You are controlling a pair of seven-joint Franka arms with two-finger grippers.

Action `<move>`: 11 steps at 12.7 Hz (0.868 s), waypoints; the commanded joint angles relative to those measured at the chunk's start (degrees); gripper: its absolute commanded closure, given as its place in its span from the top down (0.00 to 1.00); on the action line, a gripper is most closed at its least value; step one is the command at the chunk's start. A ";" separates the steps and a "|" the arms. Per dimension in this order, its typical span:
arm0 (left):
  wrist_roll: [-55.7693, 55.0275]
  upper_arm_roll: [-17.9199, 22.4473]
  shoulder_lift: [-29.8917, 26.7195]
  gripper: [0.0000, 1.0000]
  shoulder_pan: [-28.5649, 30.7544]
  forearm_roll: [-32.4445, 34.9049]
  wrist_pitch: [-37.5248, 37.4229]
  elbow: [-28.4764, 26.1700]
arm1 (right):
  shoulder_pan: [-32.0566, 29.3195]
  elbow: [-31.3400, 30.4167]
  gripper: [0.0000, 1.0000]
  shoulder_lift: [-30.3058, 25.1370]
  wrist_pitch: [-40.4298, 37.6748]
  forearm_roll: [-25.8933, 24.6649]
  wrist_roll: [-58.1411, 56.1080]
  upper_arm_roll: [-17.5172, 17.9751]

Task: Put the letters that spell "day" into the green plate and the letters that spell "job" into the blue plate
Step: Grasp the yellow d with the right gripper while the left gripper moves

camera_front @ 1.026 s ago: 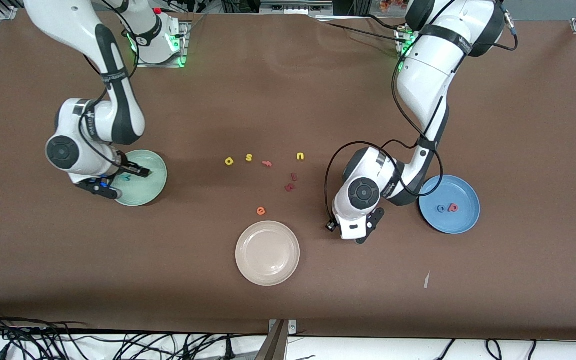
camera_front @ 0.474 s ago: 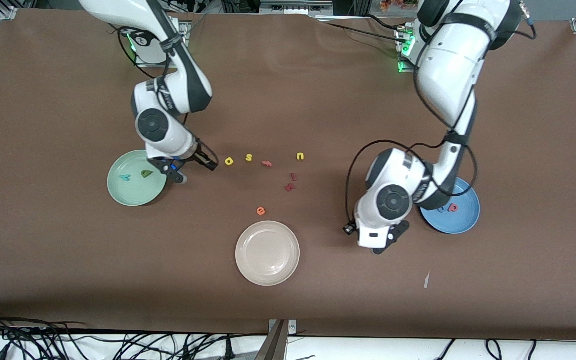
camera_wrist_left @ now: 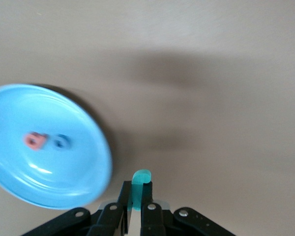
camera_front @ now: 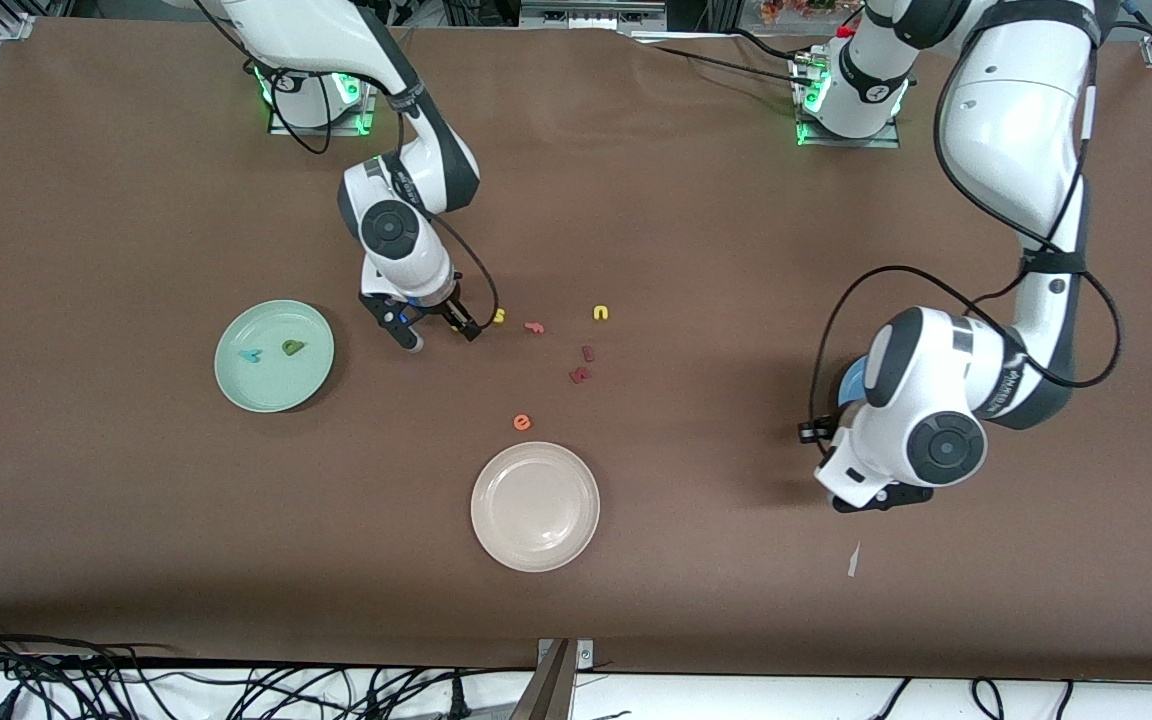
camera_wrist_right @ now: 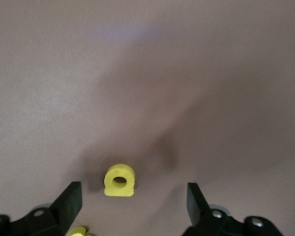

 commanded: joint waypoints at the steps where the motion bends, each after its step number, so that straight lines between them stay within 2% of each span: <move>1: 7.44 -0.53 -1.94 0.00 2.72 3.19 1.05 -4.79 | 0.41 -0.36 0.77 0.37 2.35 0.32 1.16 -0.34; 2: 9.20 -0.62 -3.51 0.00 3.87 3.19 3.32 -7.23 | 0.41 -0.28 0.69 0.37 2.44 0.32 1.16 -0.34; 4: 11.05 -0.62 -9.30 0.00 5.71 3.10 12.78 -18.36 | 0.41 -0.01 0.59 0.98 2.62 0.32 1.16 -0.43; 6: 11.94 -0.62 -13.97 0.00 7.21 3.19 22.98 -28.66 | 0.41 -0.01 0.38 1.60 3.85 0.32 1.16 -0.43; 8: 12.11 -0.53 -15.91 0.00 8.27 3.28 31.25 -36.05 | 0.41 0.34 0.13 1.07 3.50 0.24 0.98 -0.52; 9: 12.12 -0.53 -16.53 0.00 8.71 3.97 35.29 -39.04 | 0.41 0.77 0.09 0.46 2.98 0.32 0.46 -0.87; 10: 11.86 -0.62 -16.53 0.08 9.06 4.50 35.86 -39.42 | 0.23 1.82 0.09 -0.59 -0.16 0.15 -0.42 -1.83; 11: 11.42 -0.53 -16.53 0.71 9.15 4.51 35.51 -38.29 | 0.23 3.92 0.09 -1.55 -5.15 -0.46 -2.17 -3.75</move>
